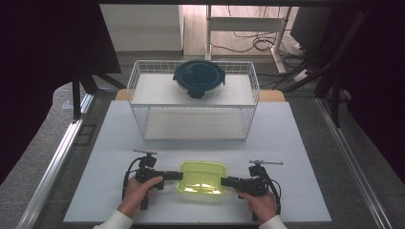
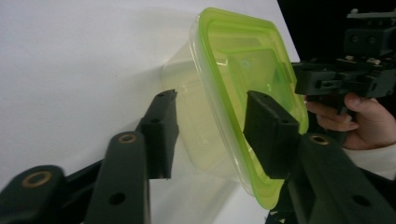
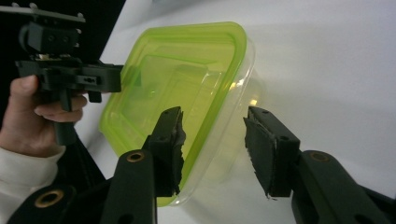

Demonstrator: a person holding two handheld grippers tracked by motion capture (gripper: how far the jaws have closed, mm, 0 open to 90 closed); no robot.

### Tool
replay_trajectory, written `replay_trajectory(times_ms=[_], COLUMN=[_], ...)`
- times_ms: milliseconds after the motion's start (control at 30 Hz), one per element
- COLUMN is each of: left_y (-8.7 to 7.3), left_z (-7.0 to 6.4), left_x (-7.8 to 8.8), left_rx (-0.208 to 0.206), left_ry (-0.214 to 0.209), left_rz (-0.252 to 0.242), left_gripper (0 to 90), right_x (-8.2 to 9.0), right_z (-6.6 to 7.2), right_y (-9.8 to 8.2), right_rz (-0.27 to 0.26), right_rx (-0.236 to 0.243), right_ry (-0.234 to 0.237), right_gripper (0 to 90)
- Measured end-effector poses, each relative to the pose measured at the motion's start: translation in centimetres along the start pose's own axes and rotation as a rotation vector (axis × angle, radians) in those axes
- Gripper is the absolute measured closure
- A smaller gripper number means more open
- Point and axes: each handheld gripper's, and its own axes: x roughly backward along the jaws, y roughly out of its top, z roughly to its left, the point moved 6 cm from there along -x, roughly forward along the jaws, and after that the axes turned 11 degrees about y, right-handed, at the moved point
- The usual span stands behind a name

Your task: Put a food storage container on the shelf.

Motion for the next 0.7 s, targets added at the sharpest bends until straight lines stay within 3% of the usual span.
replay_trajectory(times_ms=[100, 233, 300, 367, 700], left_y=[-0.08, -0.20, -0.24, -0.28, -0.39], left_z=[-0.07, -0.32, -0.30, -0.30, -0.72], left_x=[-0.16, -0.42, -0.44, -0.38, 0.12], left_rx=[0.011, 0.041, 0.045, 0.054, 0.041], left_ry=[-0.023, -0.086, -0.074, -0.083, -0.066], left_rz=[0.012, 0.024, 0.024, 0.023, 0.009], left_gripper=[58.6, 64.6, 68.6, 70.7, 74.4], right_x=[-0.08, -0.29, -0.34, -0.26, 0.07], right_z=[-0.05, 0.05, -0.01, 0.03, 0.78], right_y=[0.02, 0.00, -0.06, -0.05, 0.16], right_rz=[-0.006, -0.003, 0.000, -0.002, -0.007], right_rx=[-0.021, -0.035, -0.031, -0.045, -0.005], right_ry=[0.023, 0.046, 0.021, 0.024, 0.004], right_gripper=[58.3, 67.9, 70.1, 71.8, 75.7])
